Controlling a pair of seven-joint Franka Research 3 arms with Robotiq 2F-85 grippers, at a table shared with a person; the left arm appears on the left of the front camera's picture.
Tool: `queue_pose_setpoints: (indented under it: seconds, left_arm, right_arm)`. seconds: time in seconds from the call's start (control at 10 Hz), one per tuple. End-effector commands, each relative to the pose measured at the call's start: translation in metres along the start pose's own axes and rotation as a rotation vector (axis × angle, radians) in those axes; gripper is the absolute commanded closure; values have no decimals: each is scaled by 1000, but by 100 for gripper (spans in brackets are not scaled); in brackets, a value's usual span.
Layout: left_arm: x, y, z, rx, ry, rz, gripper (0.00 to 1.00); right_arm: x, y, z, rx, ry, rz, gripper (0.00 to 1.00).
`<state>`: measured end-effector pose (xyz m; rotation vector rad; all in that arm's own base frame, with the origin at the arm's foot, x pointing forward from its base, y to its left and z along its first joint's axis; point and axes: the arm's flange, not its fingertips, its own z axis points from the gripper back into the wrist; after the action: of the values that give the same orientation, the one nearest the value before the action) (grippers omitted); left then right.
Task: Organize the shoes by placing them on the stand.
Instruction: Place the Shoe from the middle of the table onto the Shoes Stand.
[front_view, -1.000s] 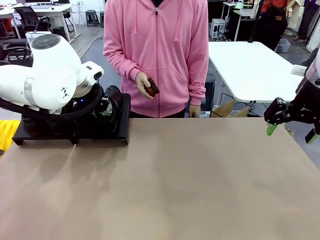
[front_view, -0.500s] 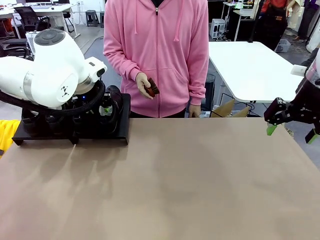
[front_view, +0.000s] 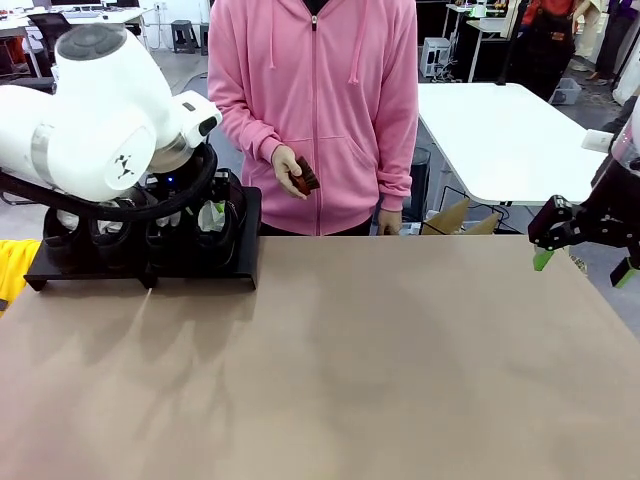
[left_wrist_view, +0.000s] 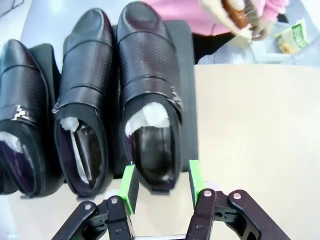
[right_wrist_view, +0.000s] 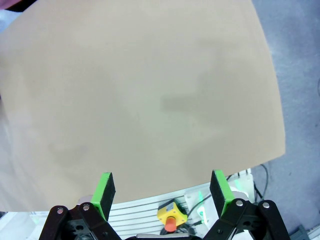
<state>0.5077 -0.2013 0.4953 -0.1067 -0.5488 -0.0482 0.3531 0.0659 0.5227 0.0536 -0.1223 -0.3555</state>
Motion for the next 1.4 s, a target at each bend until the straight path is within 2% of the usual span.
queue_pose_setpoints:
  seconds: [0.0,1.3]
  left_arm:
    - [6,7,-19,15,22,4,45]
    - [6,7,-19,15,22,4,45]
  right_arm:
    - [1,-1,2,8,1,18,0]
    - [1,-1,2,8,1,18,0]
